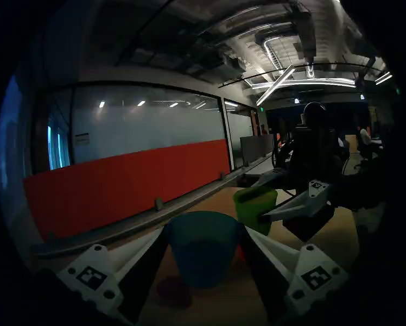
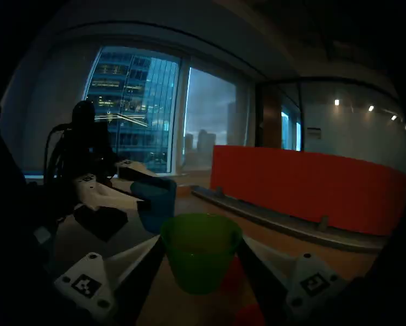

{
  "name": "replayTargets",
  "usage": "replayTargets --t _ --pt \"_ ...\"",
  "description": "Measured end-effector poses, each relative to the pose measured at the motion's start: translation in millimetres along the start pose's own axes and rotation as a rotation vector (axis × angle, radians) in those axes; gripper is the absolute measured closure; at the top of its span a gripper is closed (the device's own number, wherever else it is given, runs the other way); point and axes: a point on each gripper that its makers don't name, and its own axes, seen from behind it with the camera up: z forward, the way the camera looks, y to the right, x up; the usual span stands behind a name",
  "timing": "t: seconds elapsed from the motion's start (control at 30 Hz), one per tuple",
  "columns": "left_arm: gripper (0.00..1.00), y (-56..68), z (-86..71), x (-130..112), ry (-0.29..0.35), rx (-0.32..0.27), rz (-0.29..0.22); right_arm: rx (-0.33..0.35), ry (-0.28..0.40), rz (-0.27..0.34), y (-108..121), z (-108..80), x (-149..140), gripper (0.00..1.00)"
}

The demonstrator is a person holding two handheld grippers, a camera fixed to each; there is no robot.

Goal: Pour water

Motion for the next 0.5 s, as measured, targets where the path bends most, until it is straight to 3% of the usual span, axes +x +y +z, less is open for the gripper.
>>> replayTargets --t 0.5 --pt "0.11 -7.0 -5.5 31.0 0.036 0.057 0.181 0.046 -0.025 0.002 -16.5 4.3 -10.7 0.09"
